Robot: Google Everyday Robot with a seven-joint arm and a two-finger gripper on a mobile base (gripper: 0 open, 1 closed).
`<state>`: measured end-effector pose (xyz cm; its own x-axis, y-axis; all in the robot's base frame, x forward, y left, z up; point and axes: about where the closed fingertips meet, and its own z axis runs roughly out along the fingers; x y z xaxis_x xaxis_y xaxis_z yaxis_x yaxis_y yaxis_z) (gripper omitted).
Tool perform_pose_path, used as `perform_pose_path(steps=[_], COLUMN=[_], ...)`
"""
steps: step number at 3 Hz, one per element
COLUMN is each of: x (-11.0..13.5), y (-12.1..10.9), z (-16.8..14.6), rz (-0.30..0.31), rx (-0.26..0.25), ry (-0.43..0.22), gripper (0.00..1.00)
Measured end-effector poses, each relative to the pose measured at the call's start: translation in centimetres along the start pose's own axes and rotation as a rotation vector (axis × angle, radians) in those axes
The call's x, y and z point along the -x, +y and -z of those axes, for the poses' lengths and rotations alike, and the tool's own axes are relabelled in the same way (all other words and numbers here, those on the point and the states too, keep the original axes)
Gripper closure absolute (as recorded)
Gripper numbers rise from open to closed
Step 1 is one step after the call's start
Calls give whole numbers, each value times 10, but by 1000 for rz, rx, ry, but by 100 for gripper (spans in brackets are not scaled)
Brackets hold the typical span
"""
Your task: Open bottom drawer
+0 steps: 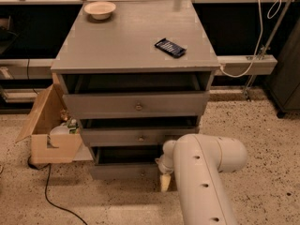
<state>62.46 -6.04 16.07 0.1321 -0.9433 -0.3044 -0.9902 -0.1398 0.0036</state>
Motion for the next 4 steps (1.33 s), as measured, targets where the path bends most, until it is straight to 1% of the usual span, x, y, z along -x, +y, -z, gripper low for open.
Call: perform_pose_path(steps=[1,2,3,4], x=[8,10,10,6], y=[14,27,26,52], z=[-6,-3,1,3], rz=[7,-9,-9,-73], rx=[55,92,92,106], ry=[-7,-8,-8,-26], gripper=[23,54,78,99])
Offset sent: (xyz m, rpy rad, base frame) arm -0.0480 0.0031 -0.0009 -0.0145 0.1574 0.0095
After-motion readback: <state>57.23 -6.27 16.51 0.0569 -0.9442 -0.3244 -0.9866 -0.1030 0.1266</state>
